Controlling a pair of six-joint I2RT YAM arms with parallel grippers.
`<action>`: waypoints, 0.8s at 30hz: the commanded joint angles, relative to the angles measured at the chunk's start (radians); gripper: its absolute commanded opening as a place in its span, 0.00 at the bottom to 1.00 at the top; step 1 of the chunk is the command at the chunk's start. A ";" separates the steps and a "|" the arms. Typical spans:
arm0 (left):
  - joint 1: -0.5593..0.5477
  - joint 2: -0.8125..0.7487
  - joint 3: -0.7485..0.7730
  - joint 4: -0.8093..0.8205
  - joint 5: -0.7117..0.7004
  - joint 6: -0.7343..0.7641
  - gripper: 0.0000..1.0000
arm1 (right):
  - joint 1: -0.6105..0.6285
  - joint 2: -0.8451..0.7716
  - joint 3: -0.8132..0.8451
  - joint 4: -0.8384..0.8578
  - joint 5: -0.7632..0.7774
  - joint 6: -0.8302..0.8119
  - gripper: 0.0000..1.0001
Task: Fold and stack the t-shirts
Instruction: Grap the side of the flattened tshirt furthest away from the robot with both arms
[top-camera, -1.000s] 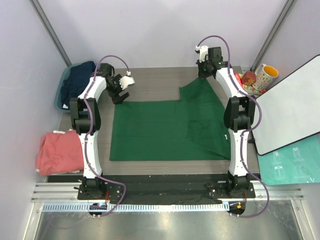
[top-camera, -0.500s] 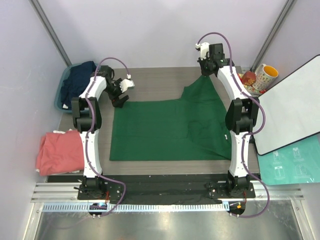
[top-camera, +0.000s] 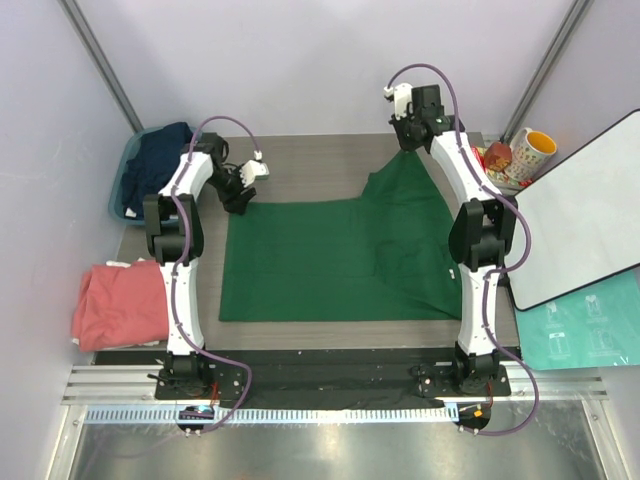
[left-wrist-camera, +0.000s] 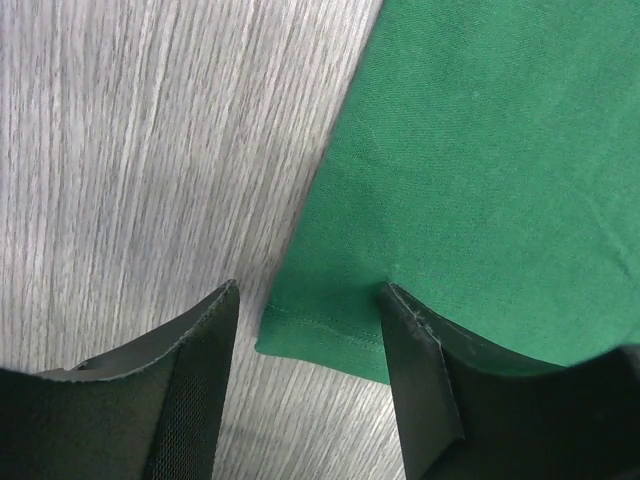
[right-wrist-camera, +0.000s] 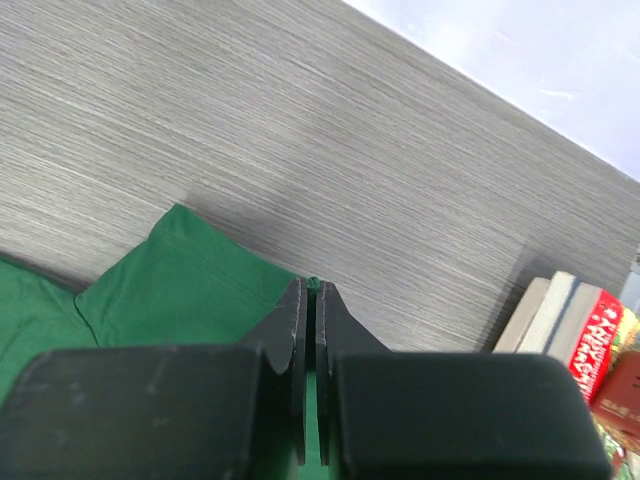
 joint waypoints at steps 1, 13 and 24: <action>0.010 0.039 -0.023 0.011 -0.016 0.020 0.58 | 0.005 -0.111 0.005 0.016 0.023 -0.014 0.01; 0.065 0.033 -0.011 0.013 -0.019 0.041 0.78 | 0.009 -0.136 -0.028 0.013 0.025 -0.014 0.01; 0.068 0.067 -0.015 0.002 -0.016 0.045 0.69 | 0.018 -0.142 -0.033 0.011 0.040 -0.029 0.01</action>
